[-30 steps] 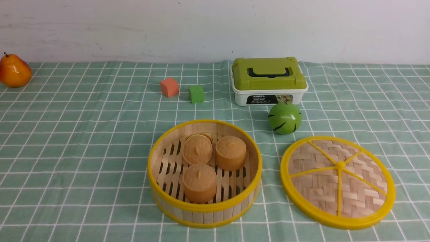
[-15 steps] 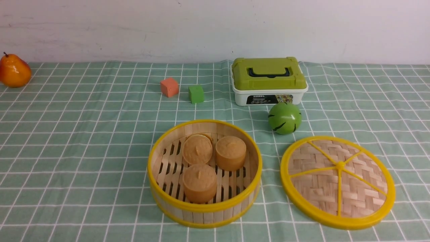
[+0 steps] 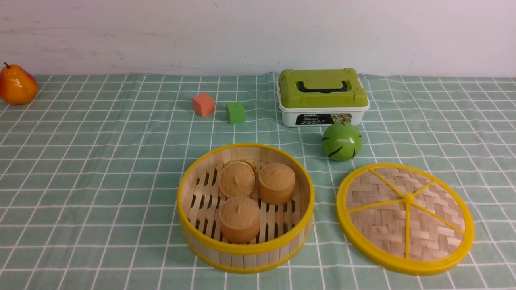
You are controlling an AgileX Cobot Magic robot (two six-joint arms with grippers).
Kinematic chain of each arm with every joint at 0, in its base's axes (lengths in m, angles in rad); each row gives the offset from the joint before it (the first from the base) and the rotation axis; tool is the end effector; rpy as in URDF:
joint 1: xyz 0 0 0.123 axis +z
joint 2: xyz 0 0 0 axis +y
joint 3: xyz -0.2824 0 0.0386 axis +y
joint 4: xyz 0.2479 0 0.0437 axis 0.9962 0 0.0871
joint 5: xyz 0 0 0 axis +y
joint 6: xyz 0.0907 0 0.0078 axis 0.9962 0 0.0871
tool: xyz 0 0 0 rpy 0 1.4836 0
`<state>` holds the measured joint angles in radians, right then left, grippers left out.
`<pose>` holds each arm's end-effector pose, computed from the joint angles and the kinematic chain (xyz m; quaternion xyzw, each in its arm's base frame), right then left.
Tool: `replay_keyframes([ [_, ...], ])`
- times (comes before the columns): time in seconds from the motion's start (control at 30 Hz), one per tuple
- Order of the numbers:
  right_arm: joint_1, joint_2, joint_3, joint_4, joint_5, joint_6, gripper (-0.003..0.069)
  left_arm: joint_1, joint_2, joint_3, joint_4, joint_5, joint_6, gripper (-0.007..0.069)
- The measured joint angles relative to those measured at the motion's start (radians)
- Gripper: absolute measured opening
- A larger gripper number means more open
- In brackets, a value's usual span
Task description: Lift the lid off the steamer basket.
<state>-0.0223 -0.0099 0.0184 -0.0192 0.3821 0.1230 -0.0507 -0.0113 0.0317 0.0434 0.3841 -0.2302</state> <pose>0.0523 -0.0018 0.1731 0.0534 0.8040 0.0217 0.5918 0.0524 -0.0012 0.1685 -0.0611 0.8075 -0.0639 0.5832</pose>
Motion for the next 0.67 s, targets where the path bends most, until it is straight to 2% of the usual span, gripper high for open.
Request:
replay_keyframes([
  [0.67,0.0,0.0,0.0,0.0,0.0,0.001,0.0027,0.0,0.0,0.0,0.0,0.0,0.0,0.0239],
])
